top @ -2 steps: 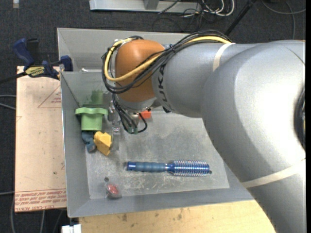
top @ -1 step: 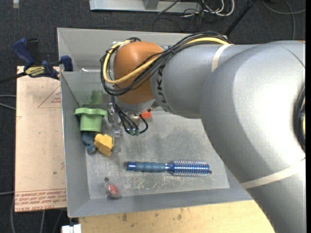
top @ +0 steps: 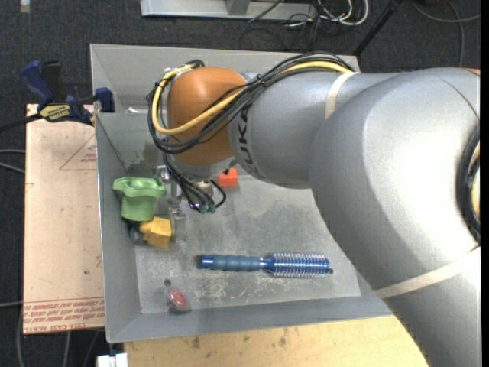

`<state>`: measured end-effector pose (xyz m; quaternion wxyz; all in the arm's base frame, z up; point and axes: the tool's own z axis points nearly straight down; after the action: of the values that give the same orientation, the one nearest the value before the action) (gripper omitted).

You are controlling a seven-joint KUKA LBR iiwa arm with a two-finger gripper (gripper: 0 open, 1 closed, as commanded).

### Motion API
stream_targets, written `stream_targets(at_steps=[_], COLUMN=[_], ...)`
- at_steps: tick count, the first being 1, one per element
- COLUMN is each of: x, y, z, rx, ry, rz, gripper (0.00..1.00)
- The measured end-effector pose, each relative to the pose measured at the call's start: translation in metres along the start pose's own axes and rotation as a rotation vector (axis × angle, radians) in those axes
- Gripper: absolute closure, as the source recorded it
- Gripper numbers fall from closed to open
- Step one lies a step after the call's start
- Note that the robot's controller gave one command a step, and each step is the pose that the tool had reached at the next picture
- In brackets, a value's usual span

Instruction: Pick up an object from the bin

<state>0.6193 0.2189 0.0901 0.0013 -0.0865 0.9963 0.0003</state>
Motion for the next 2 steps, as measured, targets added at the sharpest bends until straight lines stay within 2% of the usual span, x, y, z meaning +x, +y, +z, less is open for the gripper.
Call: stream_targets(at_steps=[1, 2], x=[-0.0212, -0.0214], y=[0.0129, 0.0145], z=[0.0142, 0.0147], rx=[0.017, 0.009], ry=[0.008, -0.001], rz=[-0.009, -0.002], gripper=[0.00, 1.00])
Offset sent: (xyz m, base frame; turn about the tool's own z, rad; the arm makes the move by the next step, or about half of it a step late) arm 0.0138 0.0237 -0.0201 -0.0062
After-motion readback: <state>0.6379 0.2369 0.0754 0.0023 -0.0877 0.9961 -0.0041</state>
